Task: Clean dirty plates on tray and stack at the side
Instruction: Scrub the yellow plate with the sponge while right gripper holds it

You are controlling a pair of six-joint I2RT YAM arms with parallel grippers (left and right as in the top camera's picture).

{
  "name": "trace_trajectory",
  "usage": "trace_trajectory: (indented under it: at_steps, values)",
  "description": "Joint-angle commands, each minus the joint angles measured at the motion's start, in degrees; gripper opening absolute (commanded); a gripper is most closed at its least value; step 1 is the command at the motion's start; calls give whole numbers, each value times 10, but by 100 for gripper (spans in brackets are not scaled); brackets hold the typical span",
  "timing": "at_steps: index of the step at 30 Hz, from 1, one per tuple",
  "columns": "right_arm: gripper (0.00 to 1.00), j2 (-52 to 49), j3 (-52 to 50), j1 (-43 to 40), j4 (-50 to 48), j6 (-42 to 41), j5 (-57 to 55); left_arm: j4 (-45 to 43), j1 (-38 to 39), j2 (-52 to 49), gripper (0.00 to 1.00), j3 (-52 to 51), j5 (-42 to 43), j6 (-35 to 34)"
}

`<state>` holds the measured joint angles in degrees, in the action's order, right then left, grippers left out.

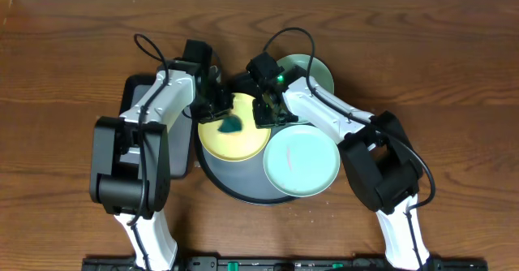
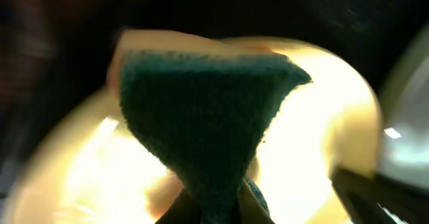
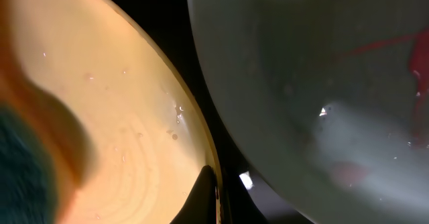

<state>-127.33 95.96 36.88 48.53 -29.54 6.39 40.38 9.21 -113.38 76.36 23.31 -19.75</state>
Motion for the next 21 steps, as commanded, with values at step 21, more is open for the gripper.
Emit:
trace_trajectory:
  at_steps: [21]
  values:
    - [1, -28, 3, 5, -3, 4, -3, 44, 9, -14, 7, -4, -176, -8]
